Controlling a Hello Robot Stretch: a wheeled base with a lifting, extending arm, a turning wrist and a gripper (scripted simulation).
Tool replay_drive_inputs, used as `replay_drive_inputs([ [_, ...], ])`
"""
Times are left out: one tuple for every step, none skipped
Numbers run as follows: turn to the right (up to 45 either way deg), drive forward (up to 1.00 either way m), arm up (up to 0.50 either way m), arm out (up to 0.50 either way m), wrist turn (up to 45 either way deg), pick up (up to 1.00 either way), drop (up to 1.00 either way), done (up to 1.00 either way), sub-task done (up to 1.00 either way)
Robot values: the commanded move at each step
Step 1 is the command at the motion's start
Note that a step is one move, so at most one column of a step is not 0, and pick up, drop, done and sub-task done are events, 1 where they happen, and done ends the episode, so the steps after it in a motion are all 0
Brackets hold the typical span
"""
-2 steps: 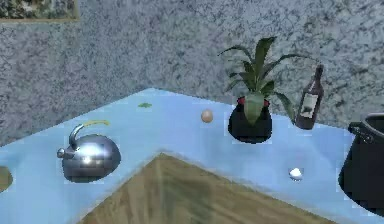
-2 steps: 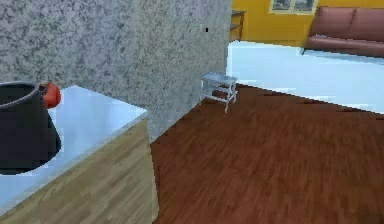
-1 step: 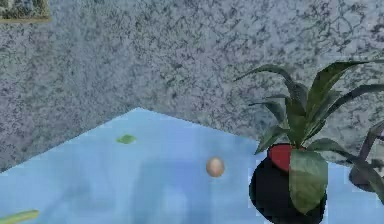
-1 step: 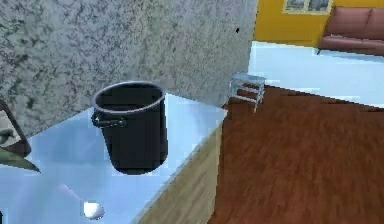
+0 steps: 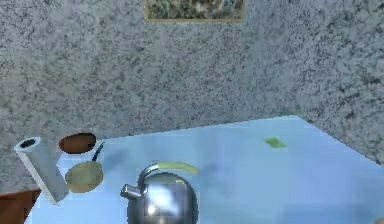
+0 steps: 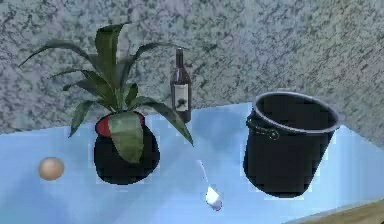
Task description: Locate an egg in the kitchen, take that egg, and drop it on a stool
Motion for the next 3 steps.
replay_drive_inputs([
  [-33.0, 0.00, 0.00, 0.00, 0.0, 0.00, 0.00, 0.00, 0.00],
  [0.0, 0.00, 0.50, 0.00, 0.0, 0.00, 0.00, 0.00, 0.00],
  [0.0, 0.00, 0.38, 0.00, 0.0, 0.00, 0.00, 0.00, 0.00],
])
